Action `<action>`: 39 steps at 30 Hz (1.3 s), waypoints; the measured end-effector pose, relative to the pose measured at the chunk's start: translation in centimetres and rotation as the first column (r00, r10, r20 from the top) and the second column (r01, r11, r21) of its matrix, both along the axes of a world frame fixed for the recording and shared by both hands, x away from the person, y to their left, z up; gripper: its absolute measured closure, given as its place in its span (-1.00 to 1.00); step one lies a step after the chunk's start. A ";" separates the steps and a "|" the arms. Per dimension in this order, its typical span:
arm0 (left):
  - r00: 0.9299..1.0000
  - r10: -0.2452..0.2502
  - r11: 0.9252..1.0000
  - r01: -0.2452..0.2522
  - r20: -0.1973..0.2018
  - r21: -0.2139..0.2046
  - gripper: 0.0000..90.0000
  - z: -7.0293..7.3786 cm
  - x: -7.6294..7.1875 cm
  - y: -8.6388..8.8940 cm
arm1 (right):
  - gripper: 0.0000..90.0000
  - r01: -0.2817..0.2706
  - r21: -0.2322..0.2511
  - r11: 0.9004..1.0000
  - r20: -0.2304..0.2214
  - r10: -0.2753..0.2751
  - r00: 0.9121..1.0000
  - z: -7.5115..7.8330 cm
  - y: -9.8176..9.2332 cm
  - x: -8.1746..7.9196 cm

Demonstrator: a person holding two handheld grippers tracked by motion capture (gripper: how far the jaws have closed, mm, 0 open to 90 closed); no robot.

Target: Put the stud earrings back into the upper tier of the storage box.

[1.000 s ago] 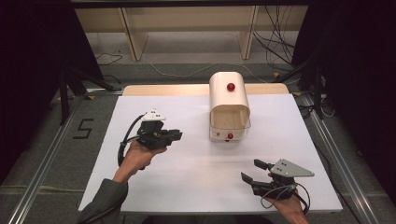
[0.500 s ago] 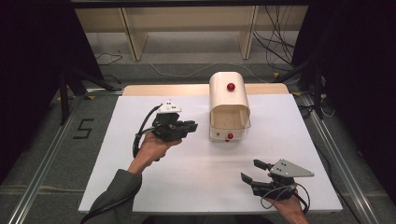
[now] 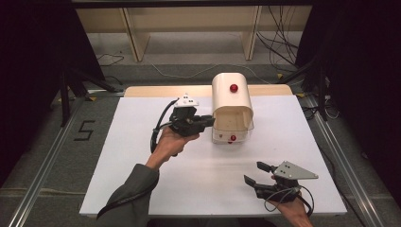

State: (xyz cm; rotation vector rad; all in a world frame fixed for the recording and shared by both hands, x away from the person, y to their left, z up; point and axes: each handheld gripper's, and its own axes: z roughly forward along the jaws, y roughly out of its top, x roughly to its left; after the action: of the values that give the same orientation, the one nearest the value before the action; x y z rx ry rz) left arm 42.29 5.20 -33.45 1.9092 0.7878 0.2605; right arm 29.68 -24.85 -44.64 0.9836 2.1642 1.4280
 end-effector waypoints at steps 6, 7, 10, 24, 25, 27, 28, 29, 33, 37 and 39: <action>1.000 -0.003 1.000 0.002 0.013 0.016 0.77 0.2 0.4 -1.3 | -0.32 0.001 0.000 1.000 0.001 -0.001 1.000 0.0 -0.1 0.0; 1.000 0.001 1.000 -0.001 0.017 0.019 0.77 0.1 0.4 -1.5 | -0.32 -0.001 0.001 1.000 0.002 0.001 1.000 0.0 -0.1 0.0; 1.000 0.003 1.000 -0.003 0.008 0.021 0.77 0.1 0.8 -1.9 | -0.31 -0.003 0.000 1.000 0.003 0.003 1.000 0.0 -0.1 0.0; 1.000 0.022 0.999 -0.022 -0.015 0.050 0.76 -0.5 1.5 -3.0 | -0.31 -0.001 0.000 1.000 0.000 0.001 1.000 0.0 -0.1 0.0; 1.000 0.024 0.998 -0.024 -0.016 0.053 0.76 -0.6 1.5 -3.0 | -0.32 -0.003 -0.001 1.000 0.003 0.003 1.000 0.0 -0.1 0.0; 0.999 0.025 0.998 -0.024 -0.022 0.063 0.75 -0.7 1.5 -3.0 | -0.32 -0.002 -0.002 1.000 0.003 0.002 1.000 0.0 -0.1 0.0; 0.999 0.027 0.998 -0.025 -0.024 0.066 0.75 -0.7 1.5 -3.1 | -0.32 -0.001 0.000 1.000 0.001 0.001 1.000 0.0 -0.1 0.0; 0.999 0.028 0.997 -0.026 -0.028 0.071 0.75 -0.8 1.5 -3.0 | -0.32 0.000 0.000 1.000 0.000 0.000 1.000 0.0 -0.1 0.0; 0.999 0.031 0.997 -0.028 -0.040 0.072 0.73 -0.8 1.5 -2.9 | -0.32 0.000 0.000 1.000 0.000 0.000 1.000 0.0 -0.1 0.0; 0.999 0.029 0.998 -0.026 -0.045 0.063 0.68 -0.6 1.3 -2.7 | -0.32 0.001 0.000 1.000 -0.001 -0.001 1.000 0.0 -0.1 0.0; 0.999 0.027 0.998 -0.024 -0.047 0.065 0.66 -0.6 1.3 -2.6 | -0.32 0.001 0.000 1.000 -0.001 -0.001 1.000 0.0 -0.1 0.0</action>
State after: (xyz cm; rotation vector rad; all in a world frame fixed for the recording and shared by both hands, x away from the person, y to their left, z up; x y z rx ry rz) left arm 43.57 2.58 -34.01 1.9736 0.8454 0.2597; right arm 29.68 -24.96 -44.63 0.9856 2.1640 1.4278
